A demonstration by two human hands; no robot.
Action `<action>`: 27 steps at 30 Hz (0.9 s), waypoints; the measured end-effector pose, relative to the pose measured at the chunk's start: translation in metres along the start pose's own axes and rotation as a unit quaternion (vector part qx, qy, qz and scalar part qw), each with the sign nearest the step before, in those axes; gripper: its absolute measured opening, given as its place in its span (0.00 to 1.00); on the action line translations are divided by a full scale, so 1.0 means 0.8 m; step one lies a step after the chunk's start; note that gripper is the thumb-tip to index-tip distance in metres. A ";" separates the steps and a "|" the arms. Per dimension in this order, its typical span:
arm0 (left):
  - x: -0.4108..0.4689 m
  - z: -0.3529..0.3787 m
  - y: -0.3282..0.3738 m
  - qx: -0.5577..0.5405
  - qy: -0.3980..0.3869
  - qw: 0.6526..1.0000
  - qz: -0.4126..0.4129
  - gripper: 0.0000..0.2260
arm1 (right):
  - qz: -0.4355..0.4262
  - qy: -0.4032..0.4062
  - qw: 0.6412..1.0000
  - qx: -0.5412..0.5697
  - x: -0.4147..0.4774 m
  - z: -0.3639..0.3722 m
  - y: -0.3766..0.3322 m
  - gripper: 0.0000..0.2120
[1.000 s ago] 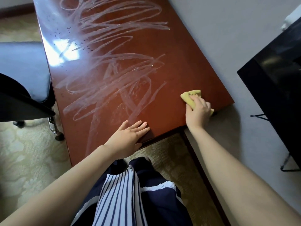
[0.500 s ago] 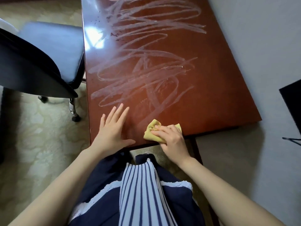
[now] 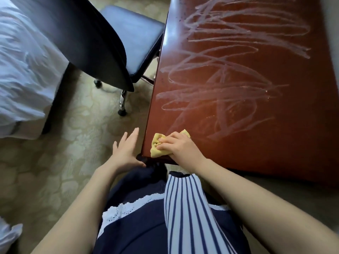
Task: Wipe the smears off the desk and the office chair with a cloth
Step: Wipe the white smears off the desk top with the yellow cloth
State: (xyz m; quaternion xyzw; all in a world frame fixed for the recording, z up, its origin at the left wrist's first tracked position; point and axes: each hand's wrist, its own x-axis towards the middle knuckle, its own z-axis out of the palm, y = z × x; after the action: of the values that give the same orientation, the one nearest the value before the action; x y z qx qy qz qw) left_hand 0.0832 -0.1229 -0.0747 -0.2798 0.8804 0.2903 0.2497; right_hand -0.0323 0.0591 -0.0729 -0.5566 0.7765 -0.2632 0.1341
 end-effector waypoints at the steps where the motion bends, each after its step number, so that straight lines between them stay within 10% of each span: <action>1: -0.001 0.000 -0.003 -0.002 0.002 1.000 -0.003 0.56 | -0.008 -0.010 1.000 -0.004 0.012 0.005 -0.005 0.11; 14: 0.004 0.001 0.011 -0.058 0.044 0.996 0.048 0.51 | -0.015 0.086 0.995 -0.046 -0.011 0.014 0.007 0.14; 27: 0.017 0.012 0.034 -0.030 0.065 0.994 0.079 0.57 | 0.222 0.187 0.943 -0.164 -0.149 -0.050 0.088 0.22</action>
State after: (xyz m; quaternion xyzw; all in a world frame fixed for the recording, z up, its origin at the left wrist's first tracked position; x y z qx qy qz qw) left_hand 0.0587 -0.1032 -0.0792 -0.2352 0.9050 0.3162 0.1600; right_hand -0.0670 0.1979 -0.0893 -0.3252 0.9238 -0.1954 -0.0517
